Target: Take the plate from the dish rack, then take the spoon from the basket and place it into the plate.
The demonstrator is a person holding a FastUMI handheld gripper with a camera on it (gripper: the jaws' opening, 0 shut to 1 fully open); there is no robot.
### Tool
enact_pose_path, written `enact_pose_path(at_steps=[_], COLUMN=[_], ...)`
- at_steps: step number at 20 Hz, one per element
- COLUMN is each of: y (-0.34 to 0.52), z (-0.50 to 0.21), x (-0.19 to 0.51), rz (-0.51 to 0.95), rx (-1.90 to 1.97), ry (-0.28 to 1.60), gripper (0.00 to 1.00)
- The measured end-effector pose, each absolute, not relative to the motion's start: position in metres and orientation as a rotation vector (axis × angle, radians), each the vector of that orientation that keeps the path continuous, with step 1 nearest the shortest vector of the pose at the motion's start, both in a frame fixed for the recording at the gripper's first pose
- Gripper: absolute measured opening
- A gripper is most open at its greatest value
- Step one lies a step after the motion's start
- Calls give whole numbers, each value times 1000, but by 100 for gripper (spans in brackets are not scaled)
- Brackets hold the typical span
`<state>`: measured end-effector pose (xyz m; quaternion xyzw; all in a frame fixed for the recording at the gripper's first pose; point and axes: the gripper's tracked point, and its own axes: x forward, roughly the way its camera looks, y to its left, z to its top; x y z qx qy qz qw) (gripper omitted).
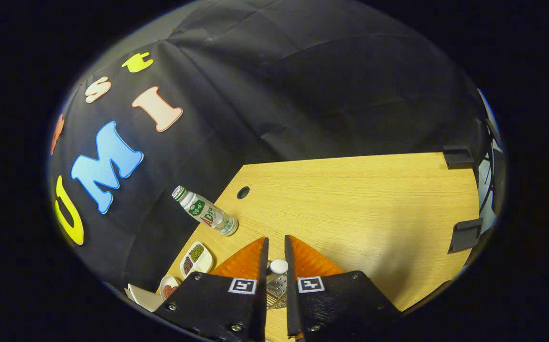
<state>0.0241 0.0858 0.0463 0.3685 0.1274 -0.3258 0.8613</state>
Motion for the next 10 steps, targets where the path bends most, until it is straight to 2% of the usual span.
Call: enact_pose_path(at_steps=[1, 2, 10], y=[92, 98, 120], z=[56, 65, 104], x=[34, 35, 52], rz=[-636, -646, -599], rx=[778, 742, 520], ry=[233, 251, 281], gripper=[17, 6, 6])
